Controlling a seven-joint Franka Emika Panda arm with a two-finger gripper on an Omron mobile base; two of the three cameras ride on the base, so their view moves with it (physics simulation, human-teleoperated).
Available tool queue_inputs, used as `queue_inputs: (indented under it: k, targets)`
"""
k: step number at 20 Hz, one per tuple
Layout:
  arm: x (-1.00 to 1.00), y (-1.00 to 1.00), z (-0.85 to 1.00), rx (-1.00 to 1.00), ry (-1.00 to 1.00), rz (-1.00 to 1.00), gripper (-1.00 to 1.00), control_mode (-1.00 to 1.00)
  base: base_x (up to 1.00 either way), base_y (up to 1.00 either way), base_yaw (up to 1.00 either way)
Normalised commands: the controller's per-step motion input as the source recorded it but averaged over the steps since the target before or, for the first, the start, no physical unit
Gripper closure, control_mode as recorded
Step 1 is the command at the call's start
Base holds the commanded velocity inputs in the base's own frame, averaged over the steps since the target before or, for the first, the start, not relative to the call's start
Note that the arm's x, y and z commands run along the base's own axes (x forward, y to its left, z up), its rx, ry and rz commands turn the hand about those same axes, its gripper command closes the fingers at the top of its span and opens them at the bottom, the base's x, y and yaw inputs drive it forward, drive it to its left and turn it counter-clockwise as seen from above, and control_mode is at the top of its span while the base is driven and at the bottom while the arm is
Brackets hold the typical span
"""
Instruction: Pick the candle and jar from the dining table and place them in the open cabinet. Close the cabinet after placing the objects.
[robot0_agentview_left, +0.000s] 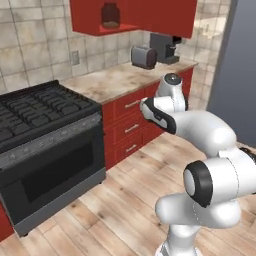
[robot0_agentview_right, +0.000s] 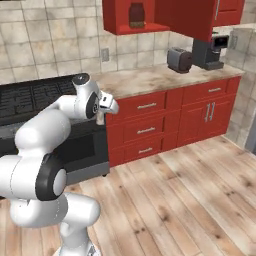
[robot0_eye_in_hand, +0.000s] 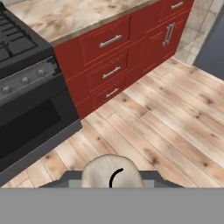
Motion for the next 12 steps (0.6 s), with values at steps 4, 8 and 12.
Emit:
queue_inputs:
  k: [4, 8, 12]
  targets:
    - [0.00, 0.00, 0.00, 0.00, 0.00, 0.00, 1.00, 1.00, 1.00, -0.56, 0.30]
    - [0.00, 0.00, 0.00, 0.00, 0.00, 0.00, 1.00, 1.00, 1.00, -0.65, 0.31]
    - [0.00, 0.00, 0.00, 0.00, 0.00, 0.00, 1.00, 1.00, 0.97, -0.67, 0.31]
